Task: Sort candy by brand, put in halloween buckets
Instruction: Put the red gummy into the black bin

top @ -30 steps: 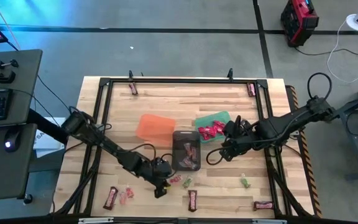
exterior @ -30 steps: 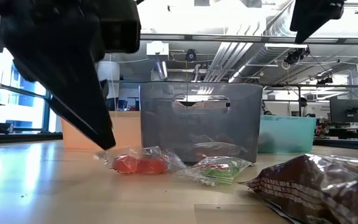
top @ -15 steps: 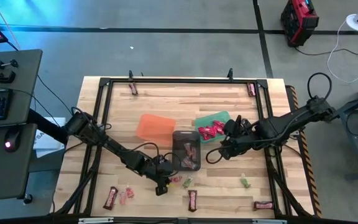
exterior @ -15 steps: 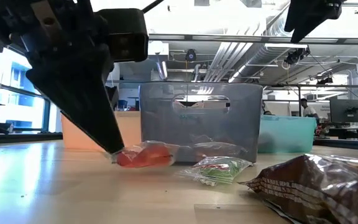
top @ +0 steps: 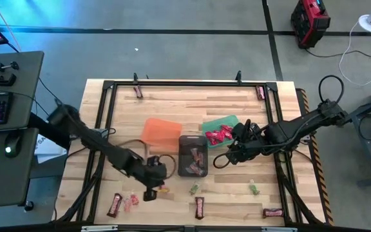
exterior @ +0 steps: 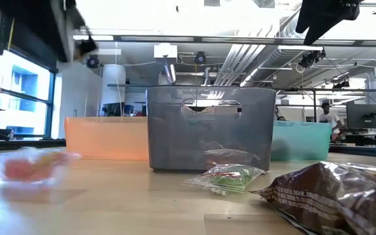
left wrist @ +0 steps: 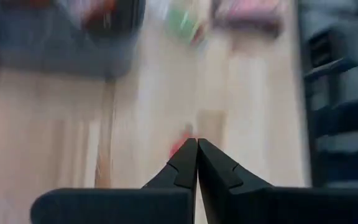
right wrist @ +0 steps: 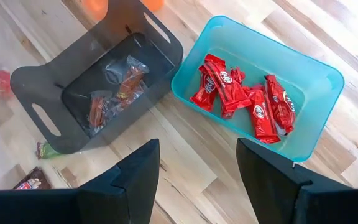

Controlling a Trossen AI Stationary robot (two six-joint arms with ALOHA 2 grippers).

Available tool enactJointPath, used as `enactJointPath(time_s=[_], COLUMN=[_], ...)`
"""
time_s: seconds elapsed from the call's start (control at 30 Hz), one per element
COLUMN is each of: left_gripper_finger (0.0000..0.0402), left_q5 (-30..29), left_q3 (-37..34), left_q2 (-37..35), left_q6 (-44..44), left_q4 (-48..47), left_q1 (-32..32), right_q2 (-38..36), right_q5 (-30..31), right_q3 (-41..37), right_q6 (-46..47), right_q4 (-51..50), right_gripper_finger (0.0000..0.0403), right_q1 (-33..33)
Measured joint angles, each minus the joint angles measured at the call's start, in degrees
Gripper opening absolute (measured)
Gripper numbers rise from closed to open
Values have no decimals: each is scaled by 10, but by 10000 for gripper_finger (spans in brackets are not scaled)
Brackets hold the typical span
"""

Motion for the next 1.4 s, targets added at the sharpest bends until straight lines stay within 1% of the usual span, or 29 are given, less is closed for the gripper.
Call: enactJointPath(time_s=[0.17,0.23,0.33,0.43,0.53,0.63,0.8,0.87,0.97,1.07,1.27,1.33,1.4], left_gripper_finger=[0,0,2,14,39,75,145,168,192,205,209,210,209], left_q5=[-47,-43,-22,-10,15,47,126,151,152,144,125,115,117], left_q3=[0,1,1,0,-10,-14,-14,-14,-14,-14,-14,-14,-12], left_q2=[-86,-104,-104,-82,-54,-16,55,77,92,94,101,112,124], left_q6=[28,28,28,27,28,27,-20,-27,-36,-42,-42,-44,-49], left_q4=[25,25,-2,-46,-48,-46,-43,-47,-49,-38,-43,-39,-37], left_q1=[26,43,57,51,43,35,39,41,43,46,46,46,46], right_q2=[0,0,0,0,0,0,0,0,0,0,0,0,0], right_q5=[16,22,23,23,25,25,25,25,25,25,25,25,25], right_q3=[0,0,0,0,0,0,0,0,0,0,0,0,0], right_q6=[10,10,9,8,8,9,9,9,9,9,9,9,9], right_q4=[0,0,0,0,0,0,9,11,13,14,18,20,22], right_gripper_finger=[206,206,206,206,206,206,206,206,206,206,206,206,206], right_q1=[0,0,0,0,0,0,0,0,0,0,0,0,0])
